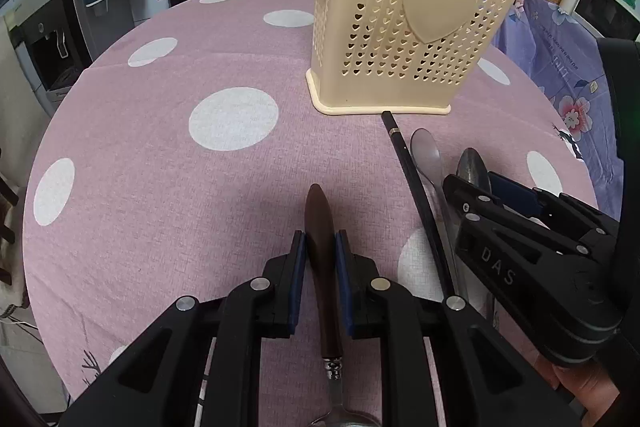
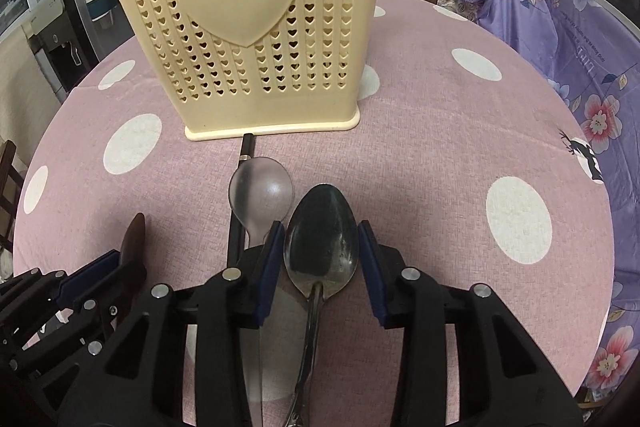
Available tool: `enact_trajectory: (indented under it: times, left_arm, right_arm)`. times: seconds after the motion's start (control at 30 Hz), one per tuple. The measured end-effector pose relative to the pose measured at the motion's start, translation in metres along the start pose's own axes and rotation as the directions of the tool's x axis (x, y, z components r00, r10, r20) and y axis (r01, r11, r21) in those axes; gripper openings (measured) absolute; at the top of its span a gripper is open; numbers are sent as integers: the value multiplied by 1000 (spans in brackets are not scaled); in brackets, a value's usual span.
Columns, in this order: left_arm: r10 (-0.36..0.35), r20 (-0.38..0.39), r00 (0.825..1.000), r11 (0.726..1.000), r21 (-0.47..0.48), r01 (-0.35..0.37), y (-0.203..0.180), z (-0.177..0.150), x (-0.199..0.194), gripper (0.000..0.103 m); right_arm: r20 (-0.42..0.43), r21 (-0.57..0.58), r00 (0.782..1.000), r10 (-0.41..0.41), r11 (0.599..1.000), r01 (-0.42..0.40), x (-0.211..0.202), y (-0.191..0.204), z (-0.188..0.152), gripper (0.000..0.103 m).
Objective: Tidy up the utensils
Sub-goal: 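Lift both held spoons and carry them over the beige holder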
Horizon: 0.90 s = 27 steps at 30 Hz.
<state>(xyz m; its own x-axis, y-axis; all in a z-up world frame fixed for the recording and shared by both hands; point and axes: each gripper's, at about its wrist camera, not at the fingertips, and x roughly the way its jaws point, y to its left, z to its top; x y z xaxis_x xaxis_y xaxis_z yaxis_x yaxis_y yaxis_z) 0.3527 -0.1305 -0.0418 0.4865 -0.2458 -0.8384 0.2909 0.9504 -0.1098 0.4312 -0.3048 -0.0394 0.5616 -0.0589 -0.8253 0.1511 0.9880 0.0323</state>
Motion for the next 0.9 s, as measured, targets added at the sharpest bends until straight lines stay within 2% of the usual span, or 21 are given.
enact_trajectory:
  times: [0.13, 0.33, 0.67, 0.9]
  left_arm:
    - [-6, 1, 1000, 1000, -11, 6, 1, 2, -1, 16]
    - [-14, 75, 997, 1000, -13, 15, -1, 8, -22, 16]
    - [-51, 222, 974, 999, 13, 50, -5, 20, -82, 16]
    - [-59, 255, 965, 998, 29, 53, -9, 21, -94, 16]
  right_arm:
    - [18, 34, 999, 39, 999, -39, -5, -10, 4, 38]
    - [69, 37, 995, 73, 996, -76, -31, -23, 11, 38]
    - [171, 20, 977, 130, 991, -135, -96, -45, 17, 38]
    - [197, -10, 968, 153, 988, -154, -116, -45, 12, 38]
